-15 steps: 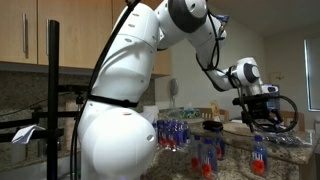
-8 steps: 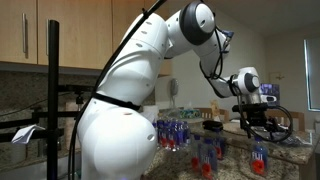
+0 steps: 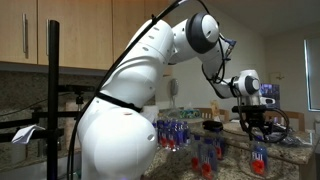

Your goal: Move the three bottles on the right forwards

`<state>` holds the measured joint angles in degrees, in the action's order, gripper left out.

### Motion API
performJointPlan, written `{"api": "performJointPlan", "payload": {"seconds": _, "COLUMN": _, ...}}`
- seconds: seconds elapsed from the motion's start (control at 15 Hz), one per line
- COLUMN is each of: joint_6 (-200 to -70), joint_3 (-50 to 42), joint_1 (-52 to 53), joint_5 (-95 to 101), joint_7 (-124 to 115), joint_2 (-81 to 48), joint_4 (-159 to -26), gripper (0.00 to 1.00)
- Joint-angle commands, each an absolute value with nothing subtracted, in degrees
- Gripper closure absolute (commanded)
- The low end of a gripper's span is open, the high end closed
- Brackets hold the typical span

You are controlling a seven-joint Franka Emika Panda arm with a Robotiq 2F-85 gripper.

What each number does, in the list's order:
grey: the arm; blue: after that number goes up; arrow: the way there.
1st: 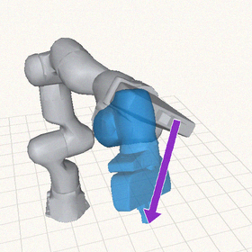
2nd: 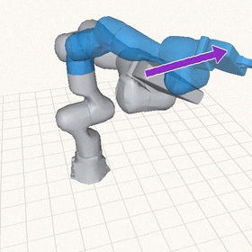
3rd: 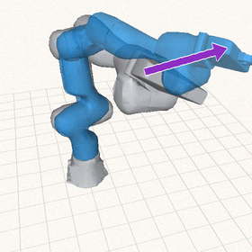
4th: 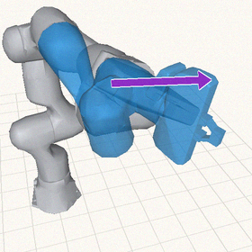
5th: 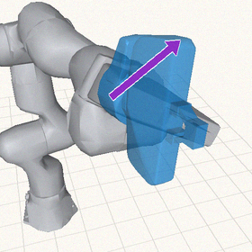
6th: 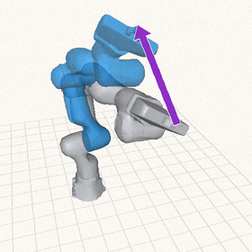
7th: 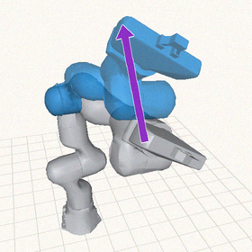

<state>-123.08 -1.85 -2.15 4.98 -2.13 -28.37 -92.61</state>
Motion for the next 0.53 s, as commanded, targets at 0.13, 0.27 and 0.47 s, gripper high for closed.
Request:
{"api": "performJointPlan", "payload": {"seconds": 0.13, "joint_6": -120.1, "joint_3": -2.7, "joint_1": -2.1, "joint_5": 4.1, "joint_7": -3.7, "joint_2": -27.8, "joint_4": -92.3, "gripper": 0.80}}
{"api": "performJointPlan", "payload": {"seconds": 0.27, "joint_6": -120.1, "joint_3": -2.8, "joint_1": -2.0, "joint_5": 4.1, "joint_7": -4.1, "joint_2": -27.5, "joint_4": -92.5, "gripper": 0.88}}
{"api": "performJointPlan", "payload": {"seconds": 0.47, "joint_6": -120.1, "joint_3": -2.9, "joint_1": -1.8, "joint_5": 4.3, "joint_7": -4.4, "joint_2": -27.5, "joint_4": -92.7, "gripper": 0.86}}
